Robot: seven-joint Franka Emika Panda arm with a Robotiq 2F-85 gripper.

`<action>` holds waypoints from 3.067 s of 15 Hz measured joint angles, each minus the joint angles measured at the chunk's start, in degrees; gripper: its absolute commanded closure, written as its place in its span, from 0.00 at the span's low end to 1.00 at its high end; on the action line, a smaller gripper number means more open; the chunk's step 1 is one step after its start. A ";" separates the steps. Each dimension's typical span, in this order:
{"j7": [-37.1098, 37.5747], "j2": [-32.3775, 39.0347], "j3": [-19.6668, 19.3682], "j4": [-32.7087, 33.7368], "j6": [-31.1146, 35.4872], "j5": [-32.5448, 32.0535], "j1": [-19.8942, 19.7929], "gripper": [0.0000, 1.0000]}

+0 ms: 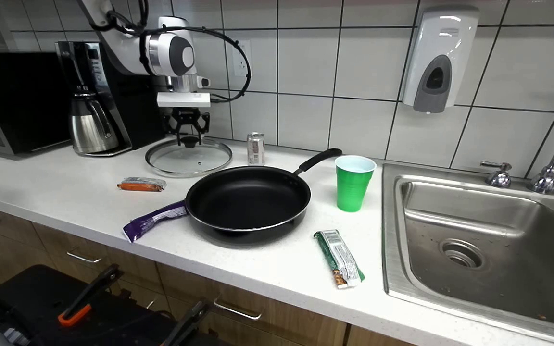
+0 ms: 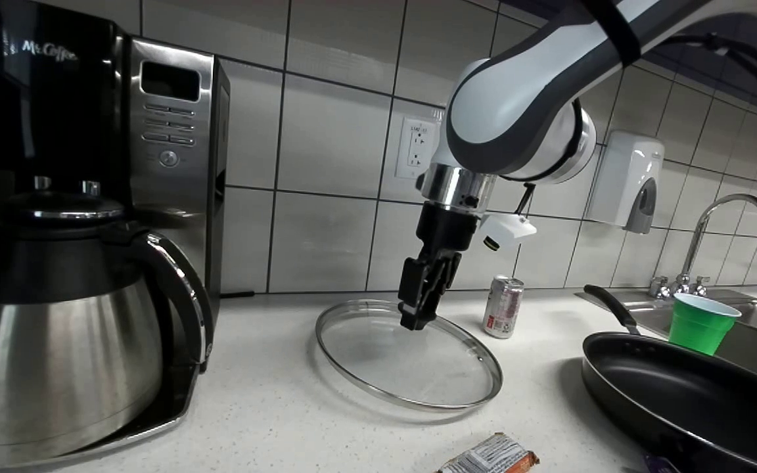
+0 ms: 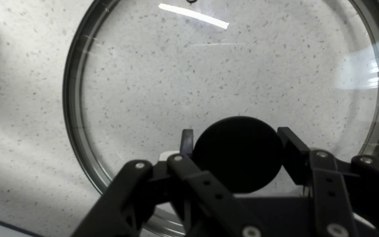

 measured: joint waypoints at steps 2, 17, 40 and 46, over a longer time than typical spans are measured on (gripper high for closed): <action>0.10 0.40 -0.17 0.60 -0.03 -0.02 0.00 0.60; 0.10 1.83 -0.15 4.49 -0.56 -0.90 0.42 0.00; -1.24 -8.63 1.83 -5.99 -5.55 -2.69 3.77 0.00; -5.00 -12.19 2.24 -11.26 -5.26 -2.67 3.62 0.00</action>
